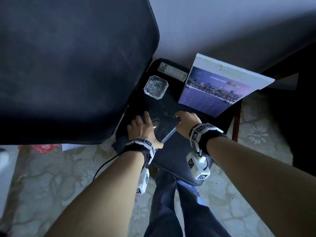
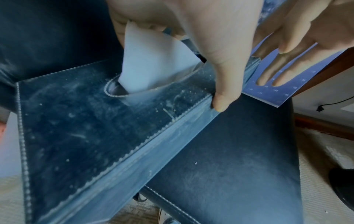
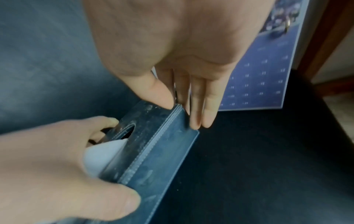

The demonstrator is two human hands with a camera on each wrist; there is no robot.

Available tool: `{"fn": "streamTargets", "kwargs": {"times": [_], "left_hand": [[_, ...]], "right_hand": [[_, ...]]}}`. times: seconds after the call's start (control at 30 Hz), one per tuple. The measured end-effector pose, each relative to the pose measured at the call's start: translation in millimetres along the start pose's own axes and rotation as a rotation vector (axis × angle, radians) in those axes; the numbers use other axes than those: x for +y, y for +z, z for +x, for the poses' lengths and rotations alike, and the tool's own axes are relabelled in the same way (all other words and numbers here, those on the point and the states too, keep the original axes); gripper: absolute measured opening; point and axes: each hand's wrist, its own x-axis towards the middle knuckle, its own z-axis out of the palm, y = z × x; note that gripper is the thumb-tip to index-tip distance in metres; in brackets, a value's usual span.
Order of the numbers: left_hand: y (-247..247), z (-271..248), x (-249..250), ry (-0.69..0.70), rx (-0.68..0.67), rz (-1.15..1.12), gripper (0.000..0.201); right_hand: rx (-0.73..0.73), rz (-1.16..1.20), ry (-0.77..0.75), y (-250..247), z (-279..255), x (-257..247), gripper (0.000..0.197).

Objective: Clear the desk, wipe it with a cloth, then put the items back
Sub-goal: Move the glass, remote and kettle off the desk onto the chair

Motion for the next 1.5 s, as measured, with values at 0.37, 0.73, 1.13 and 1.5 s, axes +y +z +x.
{"fn": "streamTargets", "kwargs": {"times": [0.37, 0.73, 1.13, 1.5], "left_hand": [[20, 42, -9, -0.097, 0.099, -0.102, 0.137], [29, 83, -14, -0.201, 0.126, -0.163, 0.141], [31, 87, -13, -0.224, 0.115, -0.193, 0.144], [-32, 27, 8, 0.035, -0.069, -0.165, 0.075]], "right_hand": [[0.076, 0.300, 0.050, 20, 57, -9, 0.052], [0.077, 0.407, 0.051, 24, 100, -30, 0.051], [0.096, 0.446, 0.100, 25, 102, -23, 0.053], [0.100, 0.309, 0.197, -20, 6, 22, 0.021]]}}
